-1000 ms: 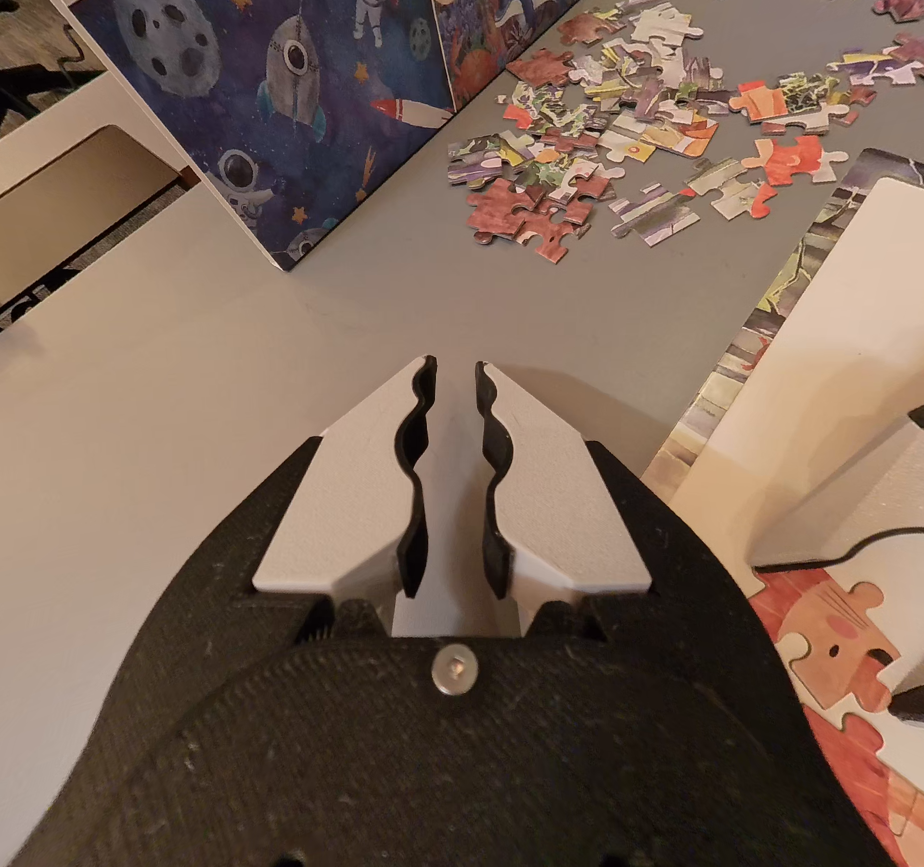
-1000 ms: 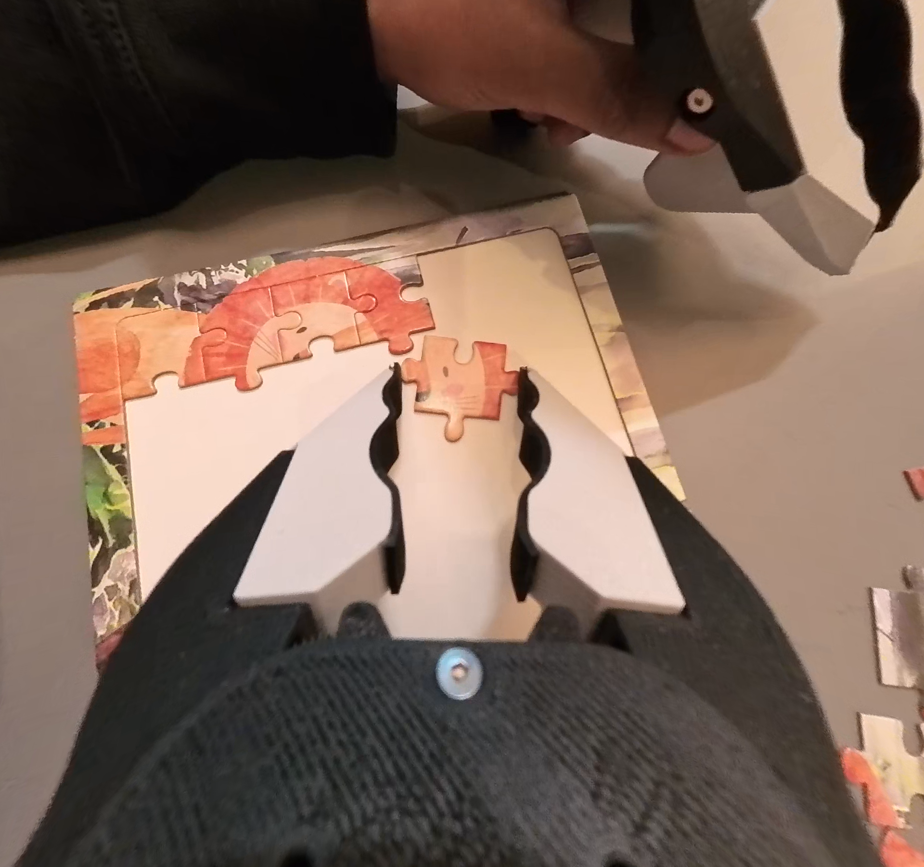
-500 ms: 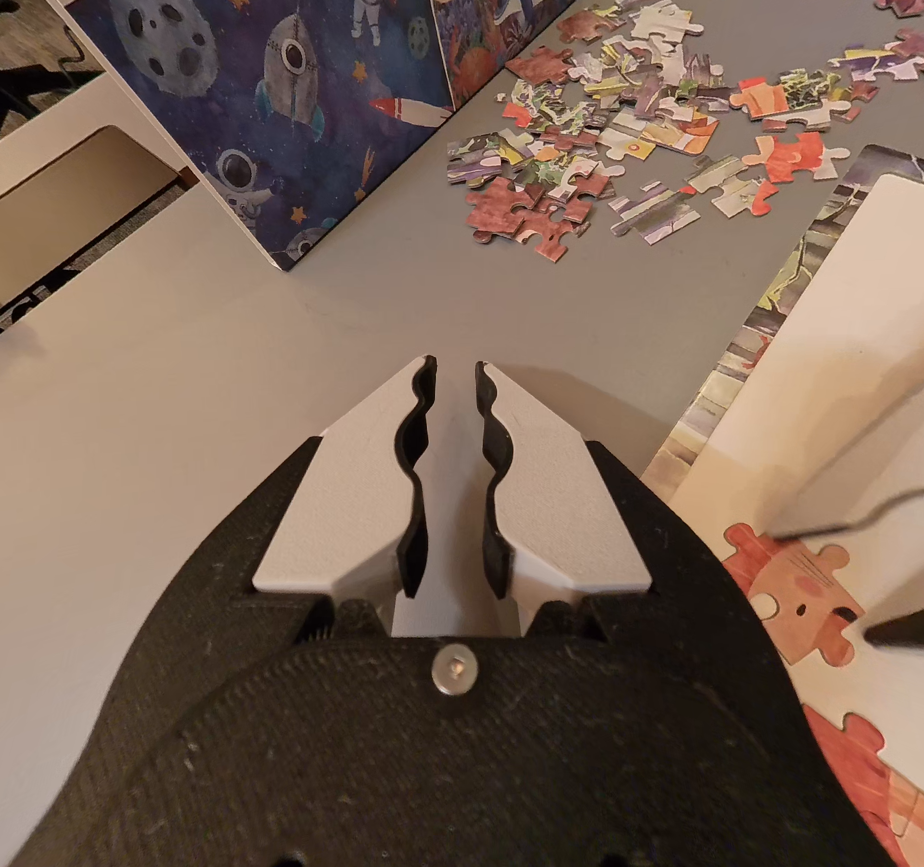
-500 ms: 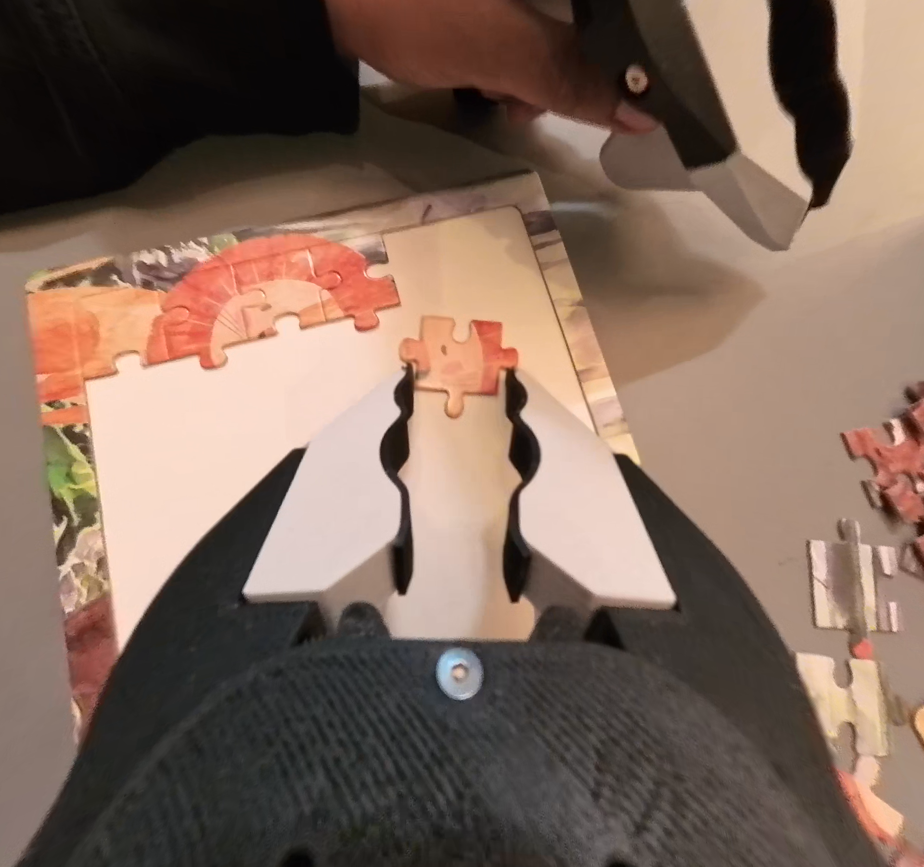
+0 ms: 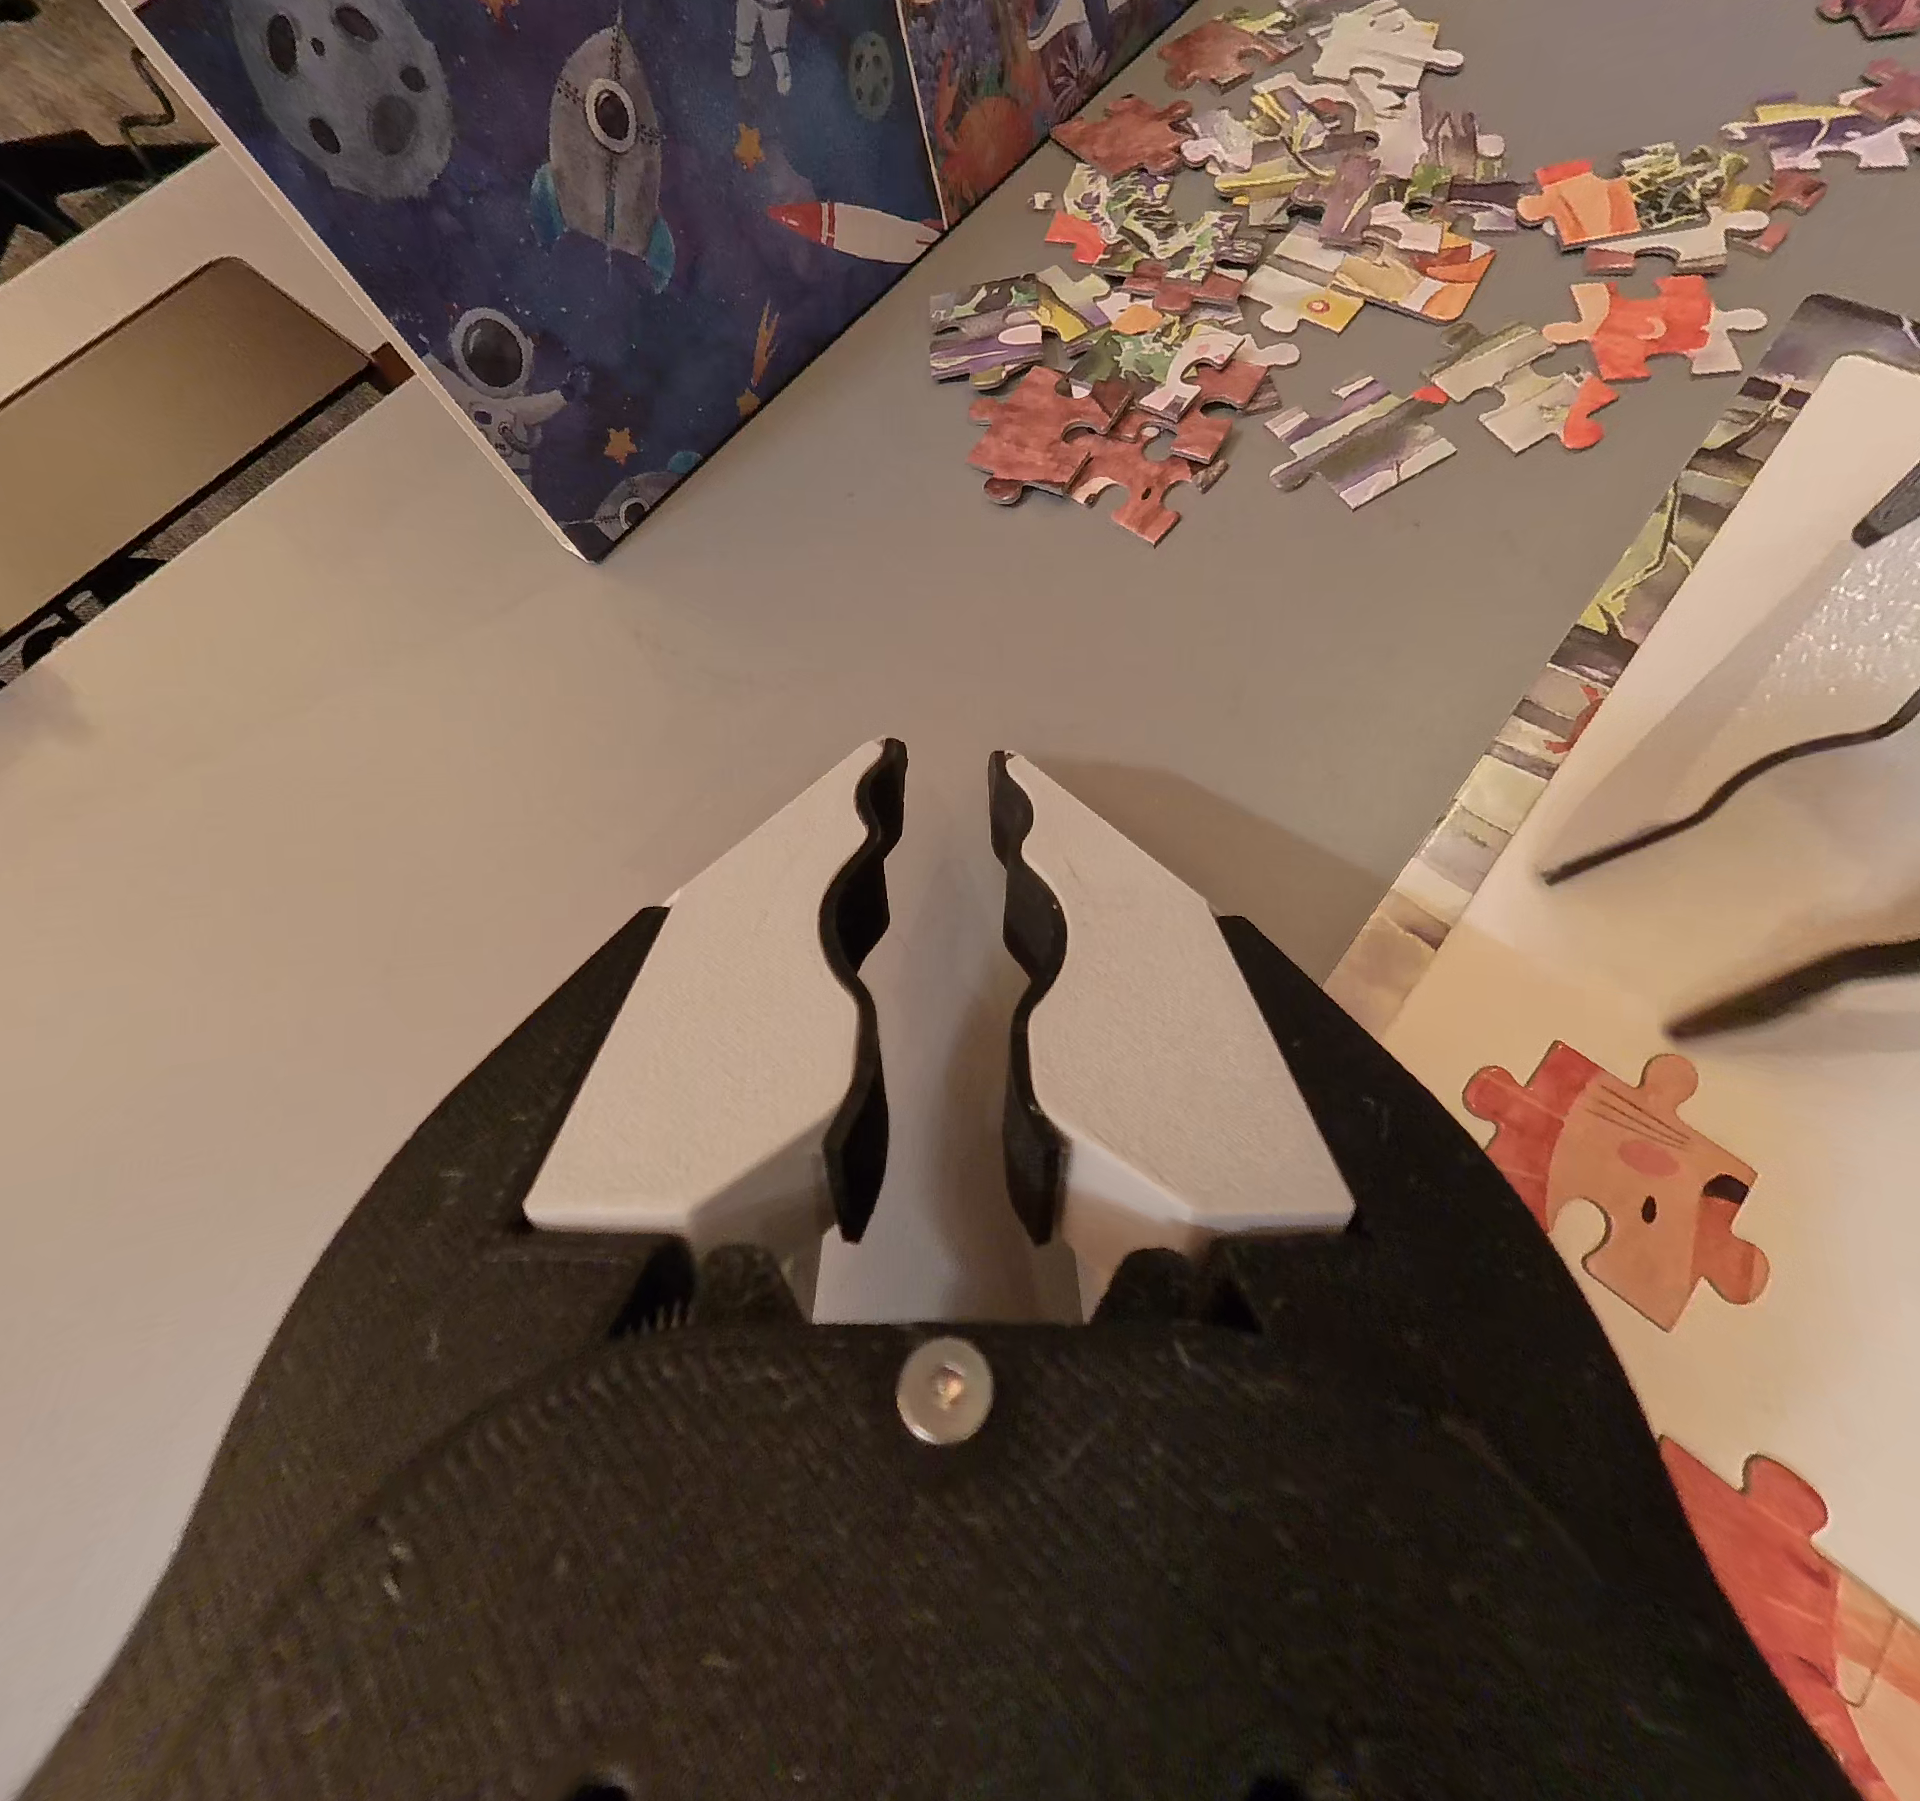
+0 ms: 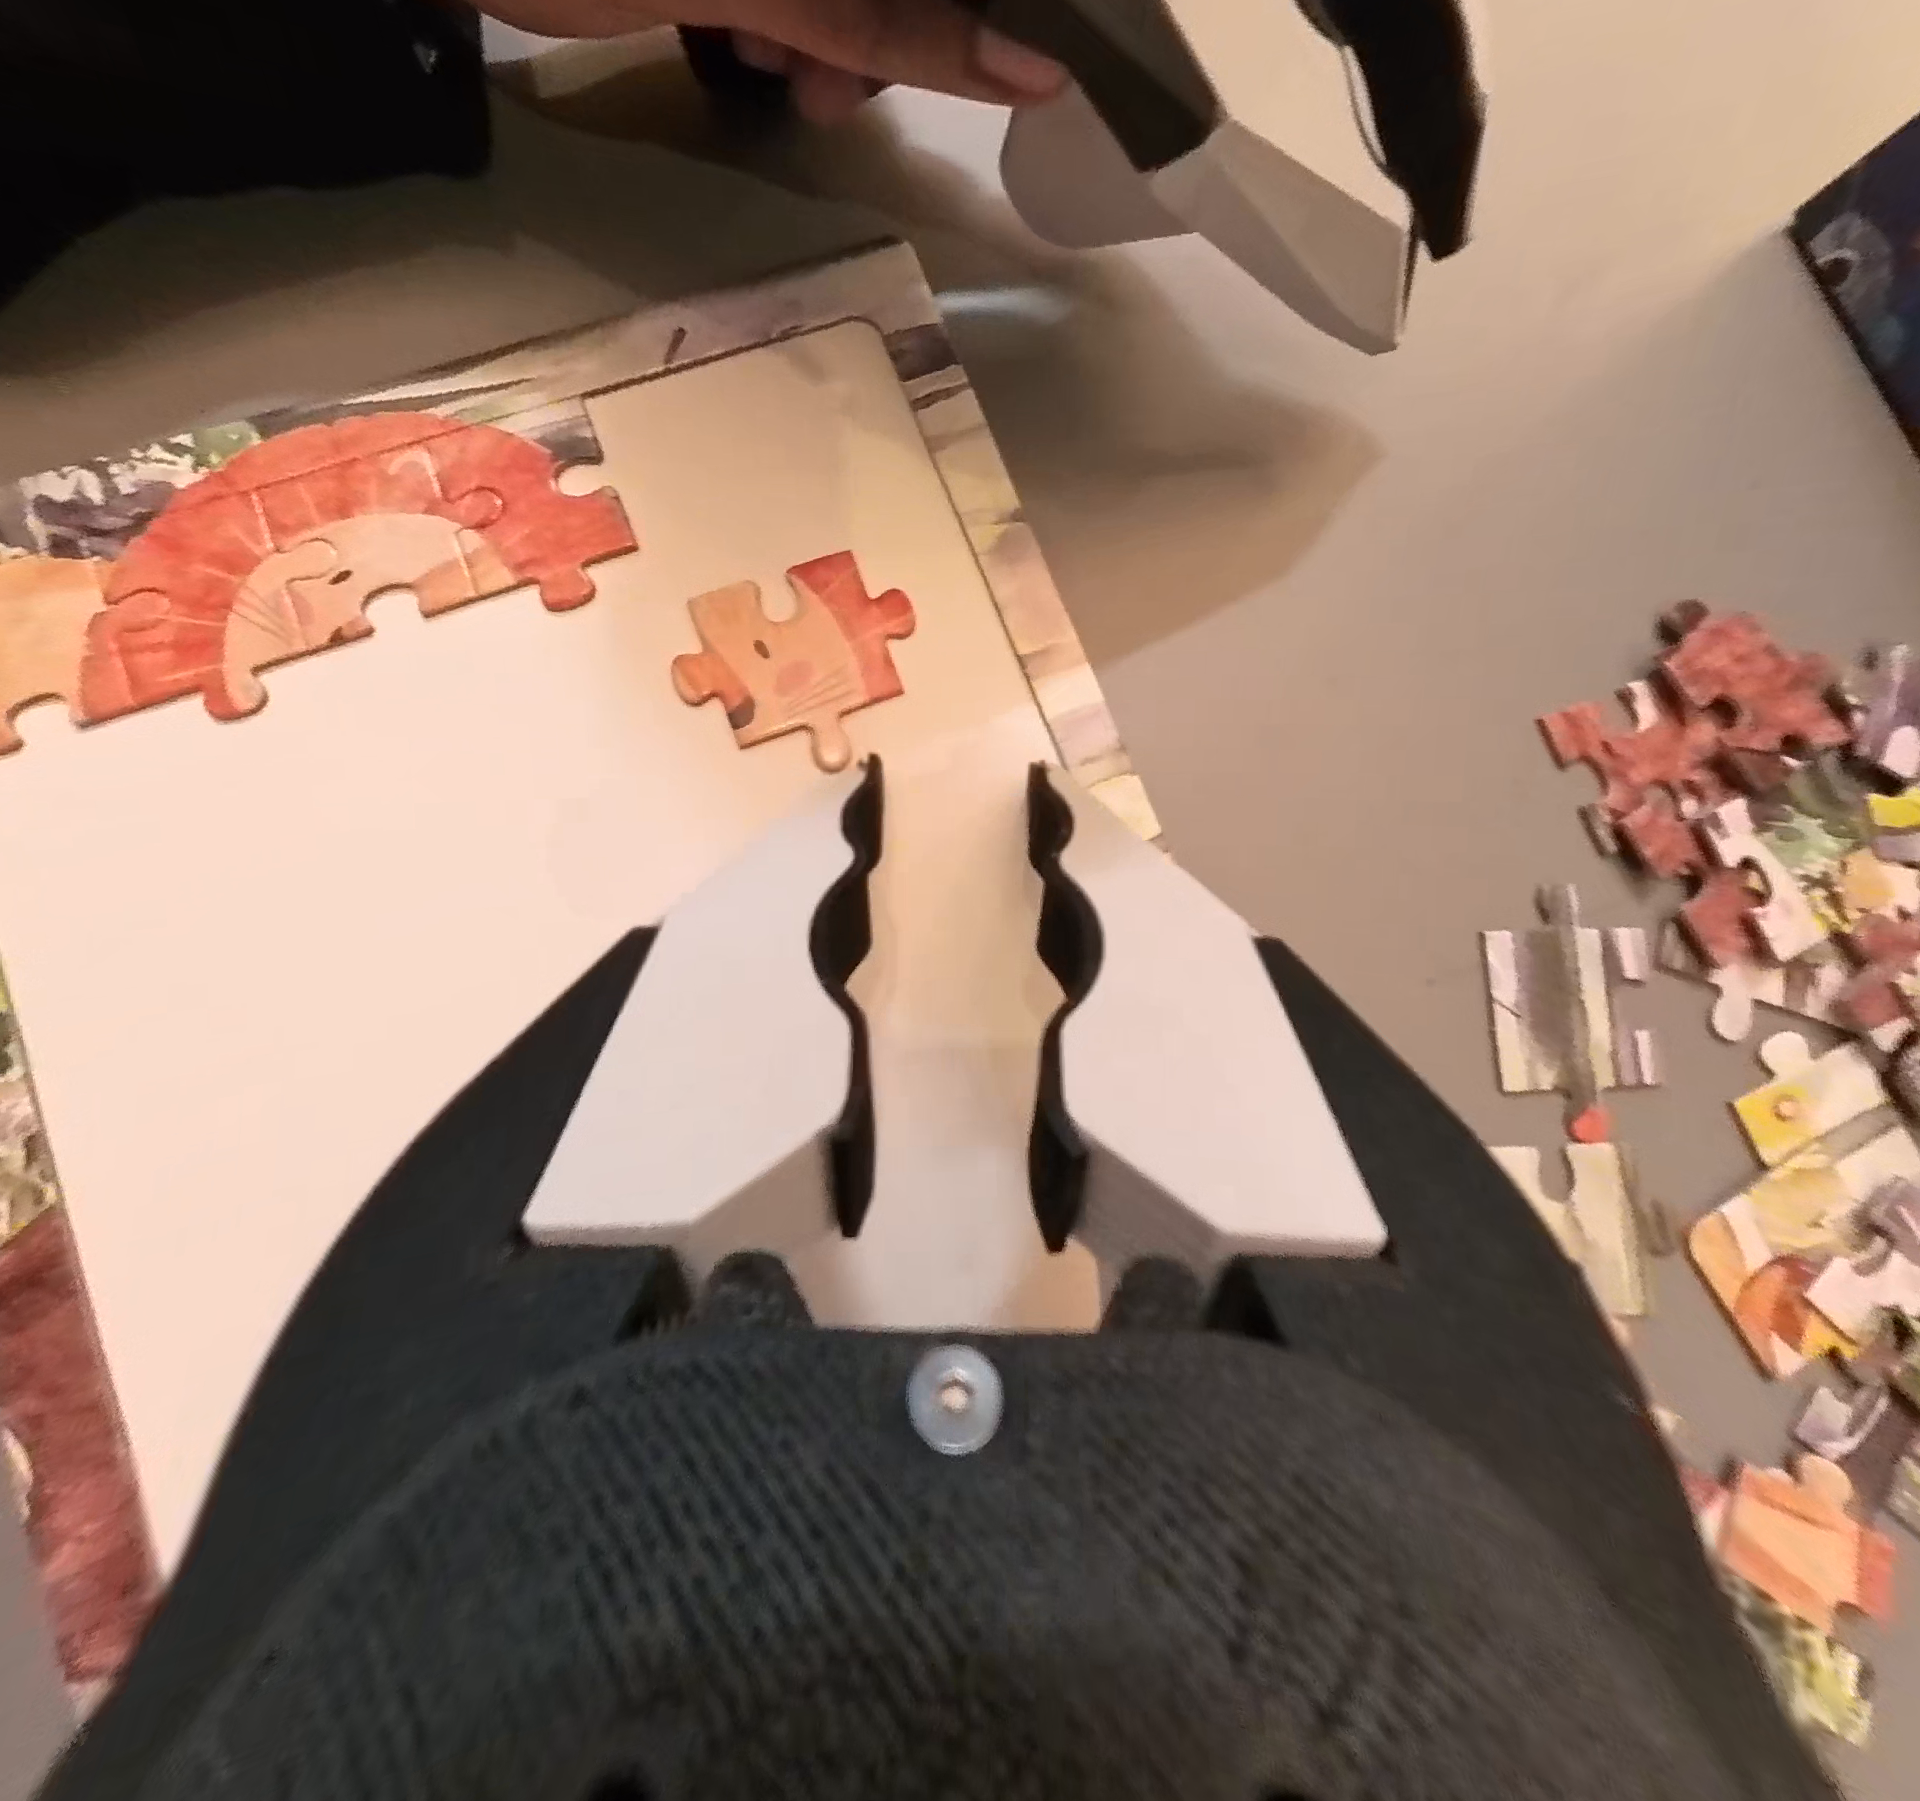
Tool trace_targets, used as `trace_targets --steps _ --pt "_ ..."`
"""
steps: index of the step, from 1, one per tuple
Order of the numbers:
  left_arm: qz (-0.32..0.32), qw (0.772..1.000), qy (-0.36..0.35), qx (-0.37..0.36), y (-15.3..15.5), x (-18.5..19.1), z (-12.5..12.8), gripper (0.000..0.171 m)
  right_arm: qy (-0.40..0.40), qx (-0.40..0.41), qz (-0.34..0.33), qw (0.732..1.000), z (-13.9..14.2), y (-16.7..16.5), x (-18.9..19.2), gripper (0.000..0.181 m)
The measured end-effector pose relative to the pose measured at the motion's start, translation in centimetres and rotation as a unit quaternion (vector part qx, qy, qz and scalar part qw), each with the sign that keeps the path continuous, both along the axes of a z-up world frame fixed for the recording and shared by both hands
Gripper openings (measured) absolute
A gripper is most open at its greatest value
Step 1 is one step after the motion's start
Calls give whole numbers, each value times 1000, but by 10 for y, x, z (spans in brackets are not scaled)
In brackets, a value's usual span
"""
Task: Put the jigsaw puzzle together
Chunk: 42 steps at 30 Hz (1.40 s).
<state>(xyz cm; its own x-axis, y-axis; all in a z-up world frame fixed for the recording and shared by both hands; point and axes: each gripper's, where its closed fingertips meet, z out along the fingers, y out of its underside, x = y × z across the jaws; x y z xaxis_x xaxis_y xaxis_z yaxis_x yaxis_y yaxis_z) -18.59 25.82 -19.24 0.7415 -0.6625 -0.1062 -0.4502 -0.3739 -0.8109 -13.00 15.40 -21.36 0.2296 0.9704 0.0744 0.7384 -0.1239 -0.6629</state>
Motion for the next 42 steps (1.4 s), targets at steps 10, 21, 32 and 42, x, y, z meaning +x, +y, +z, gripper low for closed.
trace_targets --steps 10,21,32,42 --pt "0 1000 1 0 0 0 0 15 27 -45 40 998 -1 -26 -21 48" --pt "-1 1000 3 0 0 0 -1 15 26 -28 54 998 -1 -29 -23 54" --pt "-2 1000 8 1 0 1 -2 15 59 -32 158 985 -2 -36 -35 70" --pt "-2 1000 12 2 -1 1 -2 15 59 -33 166 984 0 -33 -32 46"
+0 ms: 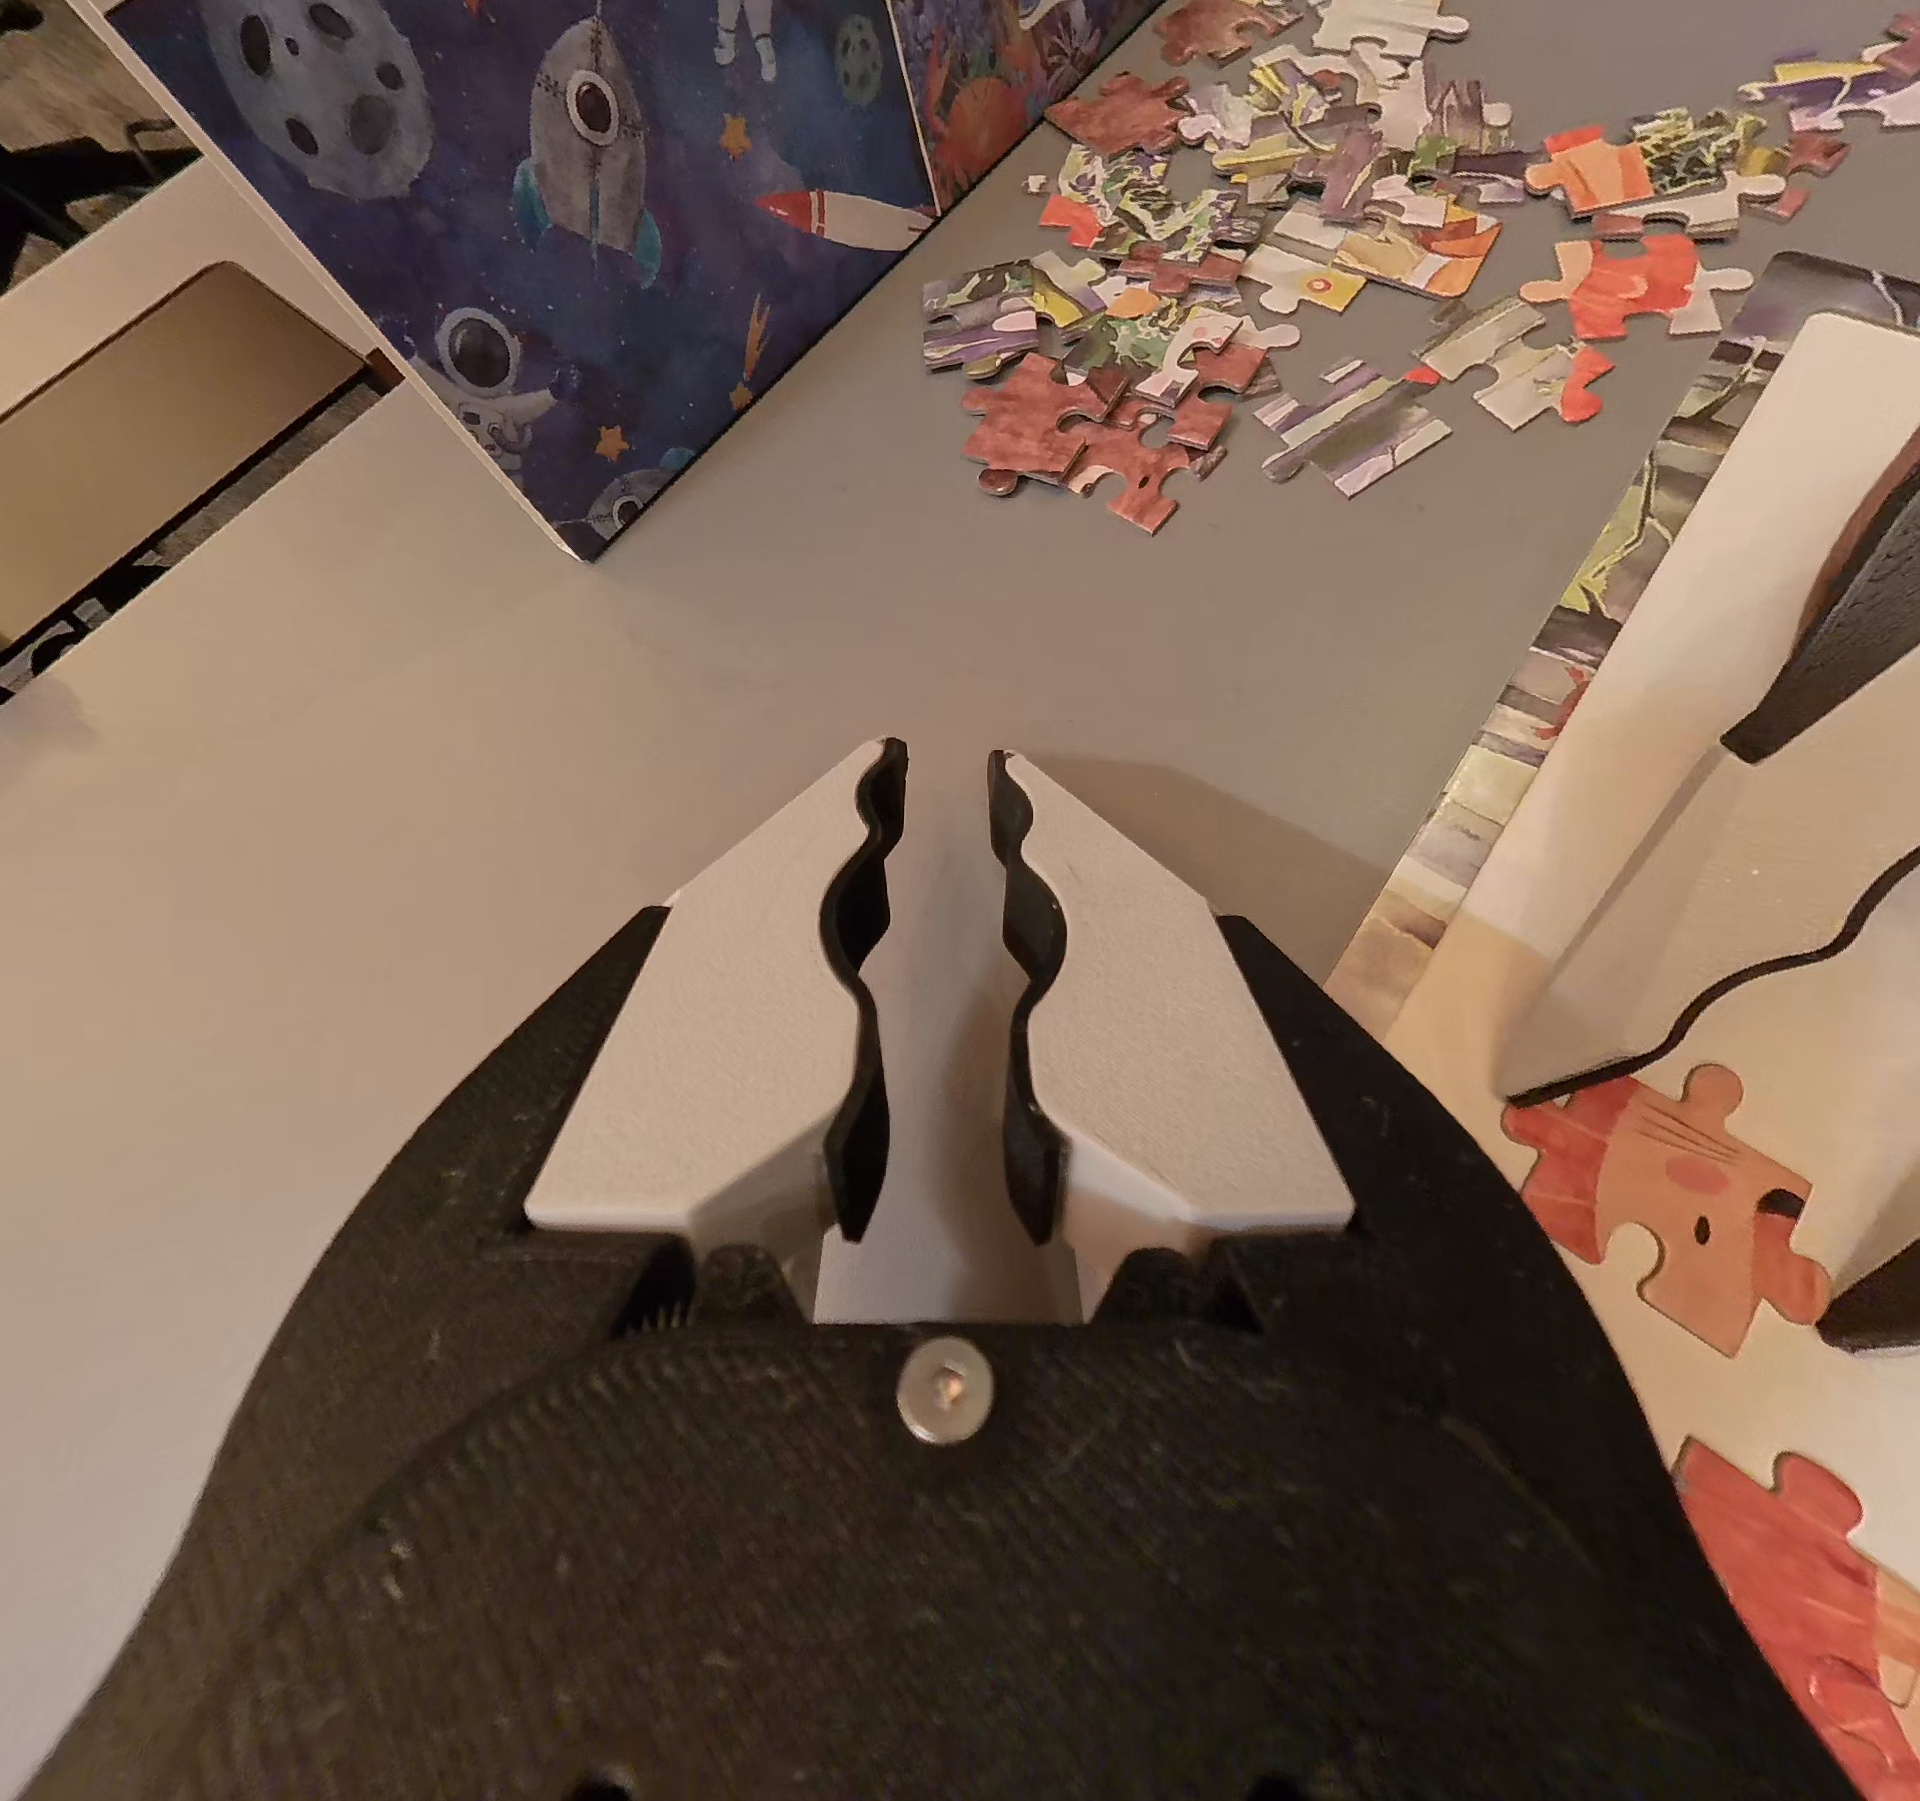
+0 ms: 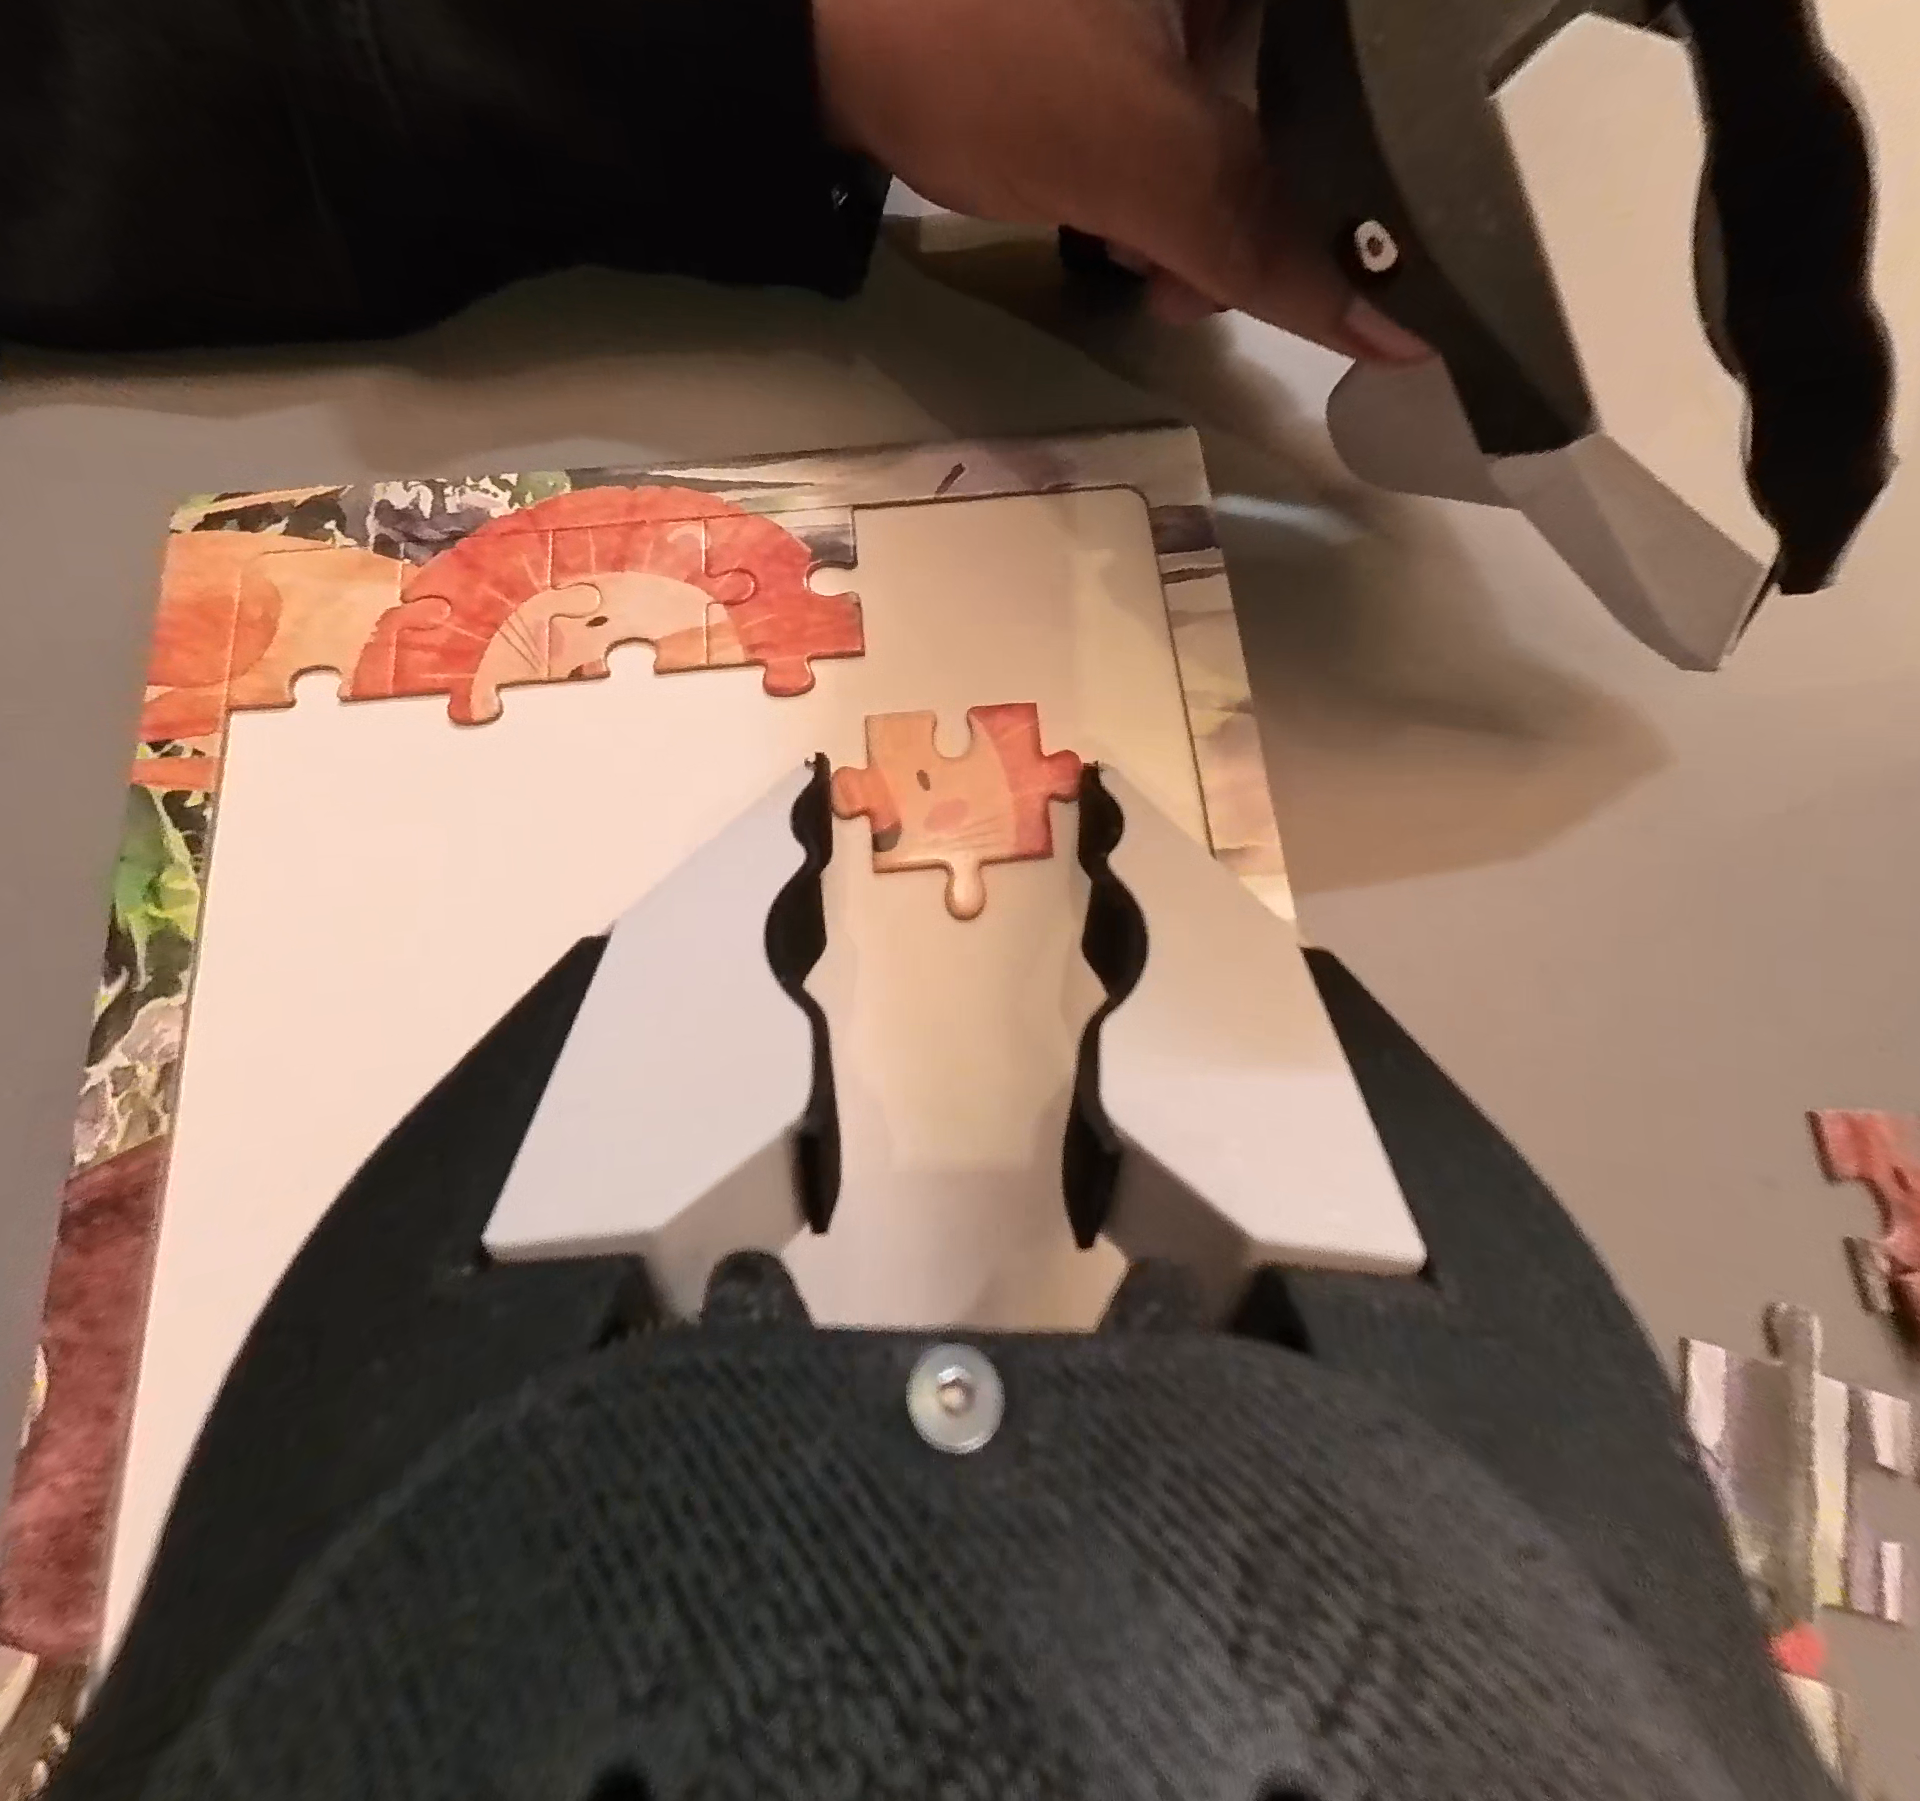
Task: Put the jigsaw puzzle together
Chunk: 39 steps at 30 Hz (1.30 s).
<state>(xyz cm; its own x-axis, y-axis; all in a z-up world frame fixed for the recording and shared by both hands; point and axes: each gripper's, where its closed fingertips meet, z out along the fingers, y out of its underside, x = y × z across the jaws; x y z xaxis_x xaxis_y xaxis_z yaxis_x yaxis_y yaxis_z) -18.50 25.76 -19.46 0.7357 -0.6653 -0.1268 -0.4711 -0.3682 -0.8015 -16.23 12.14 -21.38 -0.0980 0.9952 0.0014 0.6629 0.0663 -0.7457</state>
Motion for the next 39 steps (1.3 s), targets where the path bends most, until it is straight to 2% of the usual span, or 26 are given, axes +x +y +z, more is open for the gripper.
trace_targets --steps 7,10,12,16,18,22,26,28,31,37,39 --pt "2 1000 -17 2 0 -1 4 14 7 -2 -11 1000 4 -2 3 46" --pt "5 1000 -29 1 1 -2 6 14 29 2 -28 999 17 3 9 46" --pt "7 999 -35 2 1 -3 8 14 49 14 -58 997 33 17 23 46" --pt "8 999 -37 2 1 -4 8 14 81 48 -174 980 64 76 83 46" --pt "8 999 -35 1 2 -3 8 14 93 43 -235 967 70 105 123 46" --pt "8 1000 -29 -2 2 -3 6 14 45 66 -355 932 51 156 214 46" --pt "8 1000 -27 -3 2 -3 5 14 26 57 -438 897 38 182 282 46" --pt "8 1000 -25 -5 2 -3 4 14 48 26 -451 891 34 186 291 46" --pt "7 1000 -19 -6 2 -2 3 14 71 -8 -441 895 31 186 285 46" --pt "6 1000 -6 -4 1 -1 1 14 33 43 -445 894 25 187 281 52" --pt "6 1000 -6 -4 1 -2 1 14 45 51 -436 897 30 184 272 54"
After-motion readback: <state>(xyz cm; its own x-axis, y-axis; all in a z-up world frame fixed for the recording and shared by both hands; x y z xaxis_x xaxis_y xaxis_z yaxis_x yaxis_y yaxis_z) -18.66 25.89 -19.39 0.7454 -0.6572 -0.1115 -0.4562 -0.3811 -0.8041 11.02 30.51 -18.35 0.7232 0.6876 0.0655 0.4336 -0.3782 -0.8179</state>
